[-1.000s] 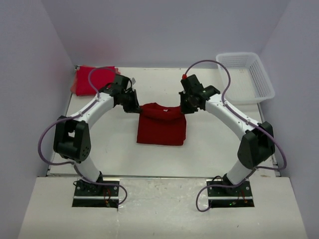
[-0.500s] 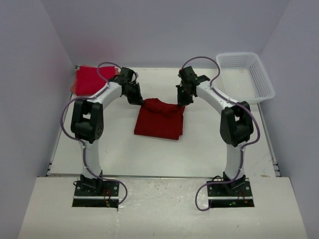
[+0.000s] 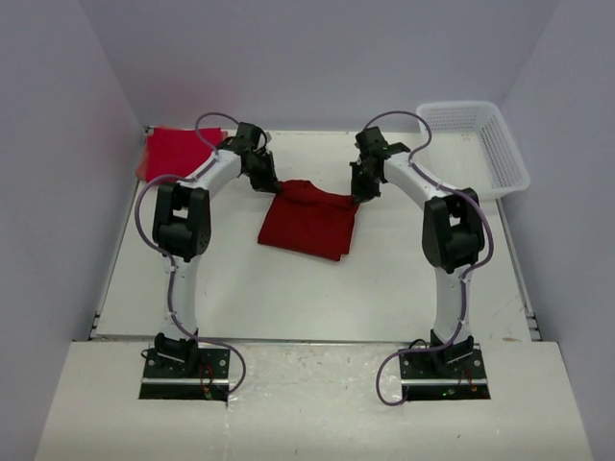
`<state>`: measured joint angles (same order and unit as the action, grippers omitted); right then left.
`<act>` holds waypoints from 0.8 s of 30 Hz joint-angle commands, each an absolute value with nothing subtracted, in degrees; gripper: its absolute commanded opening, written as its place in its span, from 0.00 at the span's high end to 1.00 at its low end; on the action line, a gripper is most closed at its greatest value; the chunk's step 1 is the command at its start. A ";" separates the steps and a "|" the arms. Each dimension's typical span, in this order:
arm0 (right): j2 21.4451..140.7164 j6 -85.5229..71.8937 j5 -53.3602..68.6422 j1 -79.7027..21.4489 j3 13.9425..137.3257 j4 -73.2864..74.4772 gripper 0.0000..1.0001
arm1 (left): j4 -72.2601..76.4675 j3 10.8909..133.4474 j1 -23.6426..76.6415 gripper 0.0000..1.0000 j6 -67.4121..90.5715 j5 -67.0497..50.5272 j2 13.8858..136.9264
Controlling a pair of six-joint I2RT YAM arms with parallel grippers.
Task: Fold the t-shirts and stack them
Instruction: Fold the long partially folded tshirt into a neat square
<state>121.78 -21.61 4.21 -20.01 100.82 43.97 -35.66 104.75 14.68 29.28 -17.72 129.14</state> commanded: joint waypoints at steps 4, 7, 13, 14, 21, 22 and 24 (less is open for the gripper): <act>121.64 -21.53 0.18 -18.02 101.95 43.16 1.00 | -34.03 108.64 12.74 1.00 26.11 -19.34 129.47; 123.21 -21.53 0.53 -17.75 103.70 42.98 1.00 | -29.55 105.21 12.74 0.91 26.45 -20.92 127.02; 125.51 -20.39 -2.54 -17.67 107.05 43.24 0.80 | -19.63 94.94 13.36 0.74 27.25 -14.08 116.65; 126.03 -20.04 -4.90 -17.58 107.75 43.16 0.71 | -18.03 93.01 14.14 0.71 27.16 -11.71 114.72; 124.47 -16.17 -11.96 -17.58 116.63 46.05 0.52 | -14.32 88.76 20.56 0.61 24.44 -5.69 106.08; 123.50 -16.35 -11.43 -17.58 116.80 47.45 0.51 | -14.59 89.03 21.26 0.62 24.35 -6.93 106.52; 119.91 -18.01 -9.16 -17.93 114.54 48.25 0.50 | -13.89 89.47 22.76 0.80 24.69 -12.72 108.70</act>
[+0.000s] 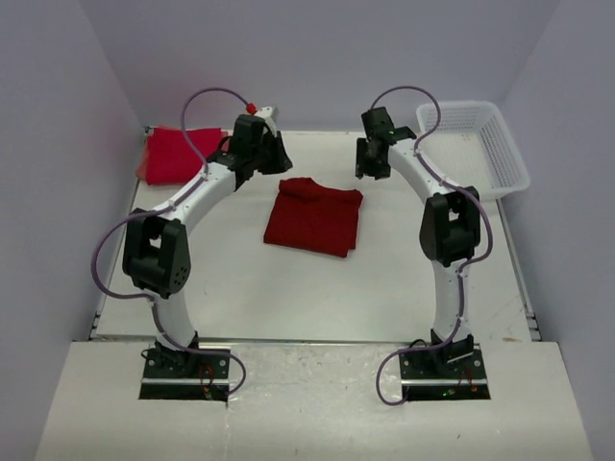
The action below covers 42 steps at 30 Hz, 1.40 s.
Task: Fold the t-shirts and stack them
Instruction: Fold the long partially folded tshirt into a neat square, then smooth out wrinkles on the folded tshirt
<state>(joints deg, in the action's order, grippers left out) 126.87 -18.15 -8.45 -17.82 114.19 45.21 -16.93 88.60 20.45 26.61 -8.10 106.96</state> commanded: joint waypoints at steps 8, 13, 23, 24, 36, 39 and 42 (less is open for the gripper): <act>107.42 -22.92 23.72 -19.51 96.35 38.16 1.00 | -6.69 93.69 22.94 1.00 29.44 -38.21 121.46; 104.68 -24.69 34.26 -21.35 86.58 31.03 1.00 | -3.69 93.87 22.94 1.00 31.38 -40.08 125.06; 113.46 -26.80 31.04 -26.63 84.82 29.36 1.00 | -4.31 97.55 22.06 1.00 30.76 -40.51 128.93; 113.90 -26.98 30.59 -26.80 84.21 29.27 1.00 | -4.31 97.91 21.89 1.00 30.67 -40.52 129.89; 115.49 -29.09 19.34 -26.81 80.26 33.05 1.00 | -2.02 105.28 19.51 1.00 31.99 -44.82 139.73; 114.44 -30.06 16.79 -27.16 76.74 33.14 1.00 | -2.28 108.45 18.37 1.00 32.25 -46.23 142.55; 113.73 -31.37 15.47 -27.16 72.70 32.00 1.00 | -1.76 111.44 17.23 1.00 32.78 -47.46 144.40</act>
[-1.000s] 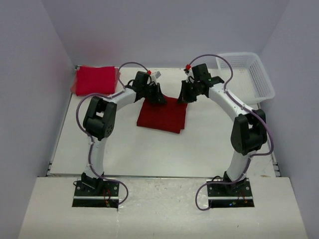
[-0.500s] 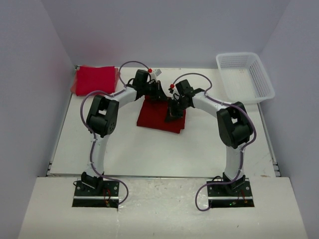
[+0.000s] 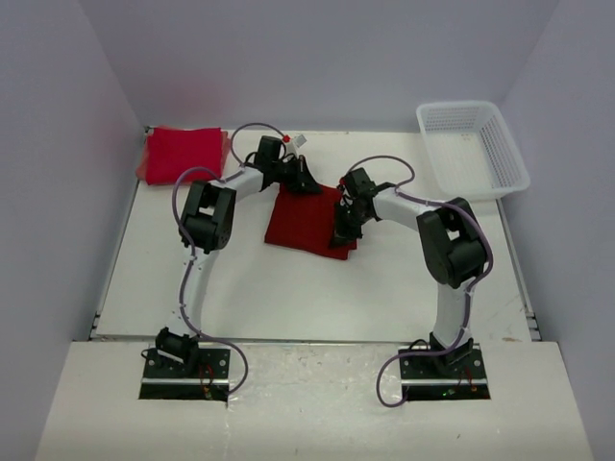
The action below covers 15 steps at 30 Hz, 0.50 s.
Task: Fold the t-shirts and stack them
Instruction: Smooth out wrinkles on the folded tshirt
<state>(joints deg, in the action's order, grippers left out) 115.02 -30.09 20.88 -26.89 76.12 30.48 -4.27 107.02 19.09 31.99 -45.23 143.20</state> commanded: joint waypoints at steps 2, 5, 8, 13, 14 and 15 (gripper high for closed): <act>113.29 -32.60 14.68 -27.16 71.02 31.29 1.00 | -2.11 114.07 16.53 1.00 33.05 -48.51 145.71; 111.28 -32.70 13.89 -27.25 67.07 29.10 1.00 | -2.64 115.58 16.08 1.00 32.87 -49.65 145.55; 109.17 -32.43 12.66 -27.33 65.05 29.09 1.00 | -3.07 114.70 15.65 1.00 31.12 -49.05 143.27; 102.23 -29.81 11.87 -28.38 62.14 29.44 1.00 | -5.97 109.27 14.24 1.00 28.83 -45.29 138.18; 100.74 -29.01 10.73 -28.74 62.57 30.57 1.00 | -6.41 107.51 14.15 1.00 28.13 -43.78 134.86; 99.07 -28.31 9.68 -29.18 62.84 31.02 1.00 | -6.15 105.40 14.24 1.00 27.69 -42.29 132.65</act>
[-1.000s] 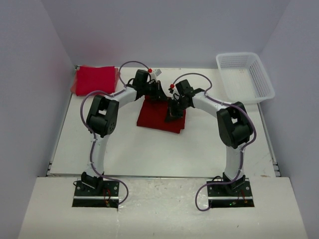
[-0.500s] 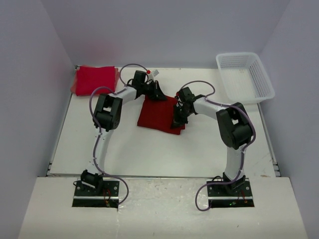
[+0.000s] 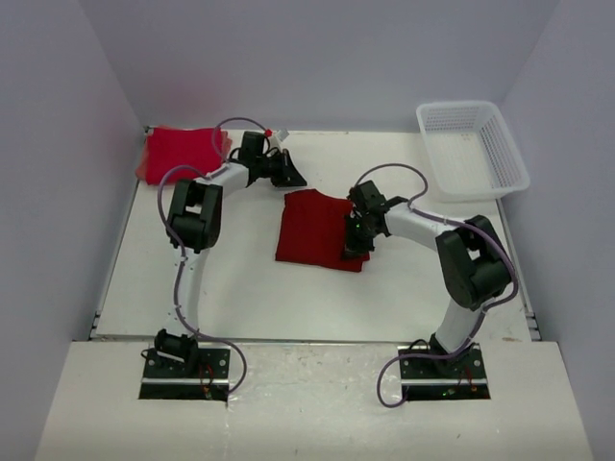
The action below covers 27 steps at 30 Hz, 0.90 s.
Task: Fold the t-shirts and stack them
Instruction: Smooth out wrinkles on the folded tshirt
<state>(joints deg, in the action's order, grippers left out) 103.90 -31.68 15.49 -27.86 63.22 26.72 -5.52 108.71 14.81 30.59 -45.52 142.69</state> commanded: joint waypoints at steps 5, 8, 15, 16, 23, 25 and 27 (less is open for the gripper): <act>93.07 -26.28 8.44 -29.71 71.15 36.10 1.00 | -1.76 90.63 15.29 1.00 29.18 -32.62 117.28; 95.62 -25.93 6.42 -29.36 78.28 39.45 1.00 | -2.72 86.41 16.43 1.00 30.05 -26.12 110.32; 104.67 -26.90 10.46 -25.06 88.76 40.87 1.00 | -1.93 80.87 20.12 1.00 32.25 -26.28 105.38; 105.90 -26.81 11.07 -24.61 89.73 40.87 1.00 | -1.93 80.34 20.30 1.00 32.43 -26.28 105.73; 115.57 -26.89 16.70 -21.27 96.41 41.39 1.00 | -1.14 78.66 21.01 1.00 32.08 -25.93 109.77; 117.85 -27.24 15.48 -20.04 96.68 41.84 1.00 | -1.05 78.75 21.01 1.00 31.90 -26.19 111.96; 120.31 -27.25 14.16 -18.99 97.12 42.71 1.00 | -1.05 78.75 21.01 1.00 31.64 -26.28 113.55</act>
<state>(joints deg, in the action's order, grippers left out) 118.37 -27.20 14.15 -20.56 94.21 40.23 -2.11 78.85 21.12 31.94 -26.70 112.07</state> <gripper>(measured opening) 0.003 0.002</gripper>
